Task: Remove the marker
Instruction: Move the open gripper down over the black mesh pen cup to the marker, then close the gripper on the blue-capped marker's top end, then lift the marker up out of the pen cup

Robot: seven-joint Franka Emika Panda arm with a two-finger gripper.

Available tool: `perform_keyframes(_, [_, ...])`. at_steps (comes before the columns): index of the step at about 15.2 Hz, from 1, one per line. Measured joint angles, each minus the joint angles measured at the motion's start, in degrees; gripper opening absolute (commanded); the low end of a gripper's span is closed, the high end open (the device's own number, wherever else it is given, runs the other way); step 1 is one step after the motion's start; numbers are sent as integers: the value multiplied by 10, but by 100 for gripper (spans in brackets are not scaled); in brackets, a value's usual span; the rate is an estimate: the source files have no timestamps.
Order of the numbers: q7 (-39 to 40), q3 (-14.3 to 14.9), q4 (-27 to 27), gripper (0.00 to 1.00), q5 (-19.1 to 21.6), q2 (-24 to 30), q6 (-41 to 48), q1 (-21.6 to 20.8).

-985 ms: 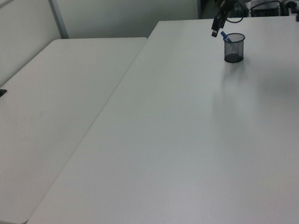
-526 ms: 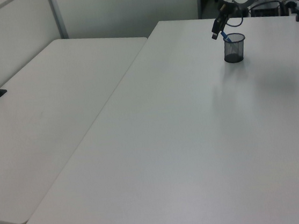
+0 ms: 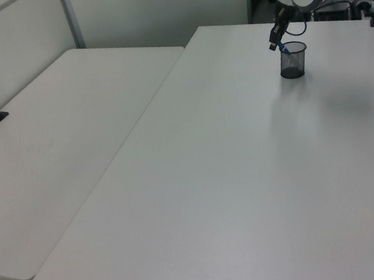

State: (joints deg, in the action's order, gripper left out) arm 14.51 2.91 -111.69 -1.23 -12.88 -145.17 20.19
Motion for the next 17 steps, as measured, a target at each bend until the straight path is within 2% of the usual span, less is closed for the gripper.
perform_keyframes(3, [5,2,0,23,0,0,0,0])
perform_keyframes(8, [11,9,0,23,0,1,-1,1])
perform_keyframes(12, [11,10,1,10,0,10,-1,2])
perform_keyframes(14, [12,10,1,0,0,18,-1,4])
perform_keyframes(17, [20,10,1,0,0,23,-1,6])
